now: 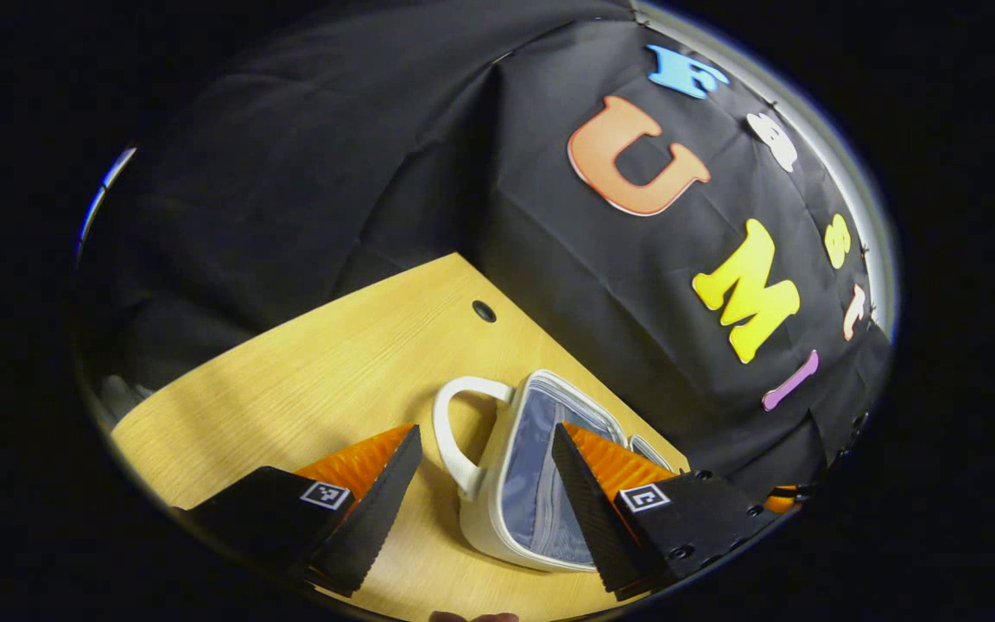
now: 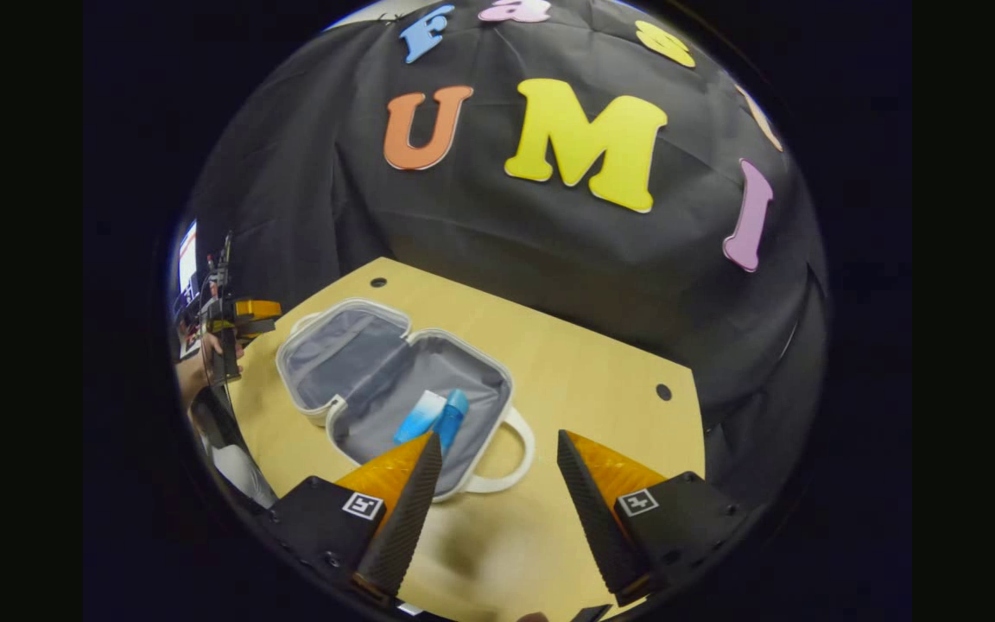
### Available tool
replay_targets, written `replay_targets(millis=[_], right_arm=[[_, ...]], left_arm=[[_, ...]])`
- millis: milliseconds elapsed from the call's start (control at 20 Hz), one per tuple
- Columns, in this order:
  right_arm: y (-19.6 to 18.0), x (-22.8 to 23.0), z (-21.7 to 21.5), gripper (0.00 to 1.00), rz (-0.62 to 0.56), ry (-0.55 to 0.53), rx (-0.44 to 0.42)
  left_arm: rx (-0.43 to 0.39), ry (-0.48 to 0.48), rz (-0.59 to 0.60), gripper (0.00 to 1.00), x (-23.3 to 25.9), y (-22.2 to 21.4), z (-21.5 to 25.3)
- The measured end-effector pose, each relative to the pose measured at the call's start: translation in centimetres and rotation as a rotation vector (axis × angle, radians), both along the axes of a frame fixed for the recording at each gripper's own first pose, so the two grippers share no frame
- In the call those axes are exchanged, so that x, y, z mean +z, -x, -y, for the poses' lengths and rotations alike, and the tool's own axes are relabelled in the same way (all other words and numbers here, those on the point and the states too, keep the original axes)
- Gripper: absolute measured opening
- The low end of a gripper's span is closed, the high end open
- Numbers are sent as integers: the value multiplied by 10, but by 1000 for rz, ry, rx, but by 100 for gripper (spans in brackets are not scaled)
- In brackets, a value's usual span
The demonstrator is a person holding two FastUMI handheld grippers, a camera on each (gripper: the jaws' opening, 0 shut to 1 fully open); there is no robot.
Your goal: First open the suitcase, pack the skin care products into it, and then close the suitcase.
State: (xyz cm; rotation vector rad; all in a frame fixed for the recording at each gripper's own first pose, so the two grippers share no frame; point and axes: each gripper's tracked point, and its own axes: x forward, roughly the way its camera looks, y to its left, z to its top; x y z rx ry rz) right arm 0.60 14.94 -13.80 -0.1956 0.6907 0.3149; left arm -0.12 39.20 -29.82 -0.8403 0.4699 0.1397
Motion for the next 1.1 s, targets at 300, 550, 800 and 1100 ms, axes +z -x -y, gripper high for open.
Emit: replay_targets(millis=[300,550,800,1100], right_arm=[[12,-5,-7,80,-73,-59,-56],[14,-3,-2,78,-98,-82,-98],[13,3,10,80,-69,-91,-130],[20,13,30,80,-33,-122,-162]], left_arm=[[-15,61,-66,97,-41,-35,-8],[-23,28,-164,70,-64,-50,-8],[29,37,-266,41,-75,-56,-10],[44,-100,-293,14,-34,-59,-7]])
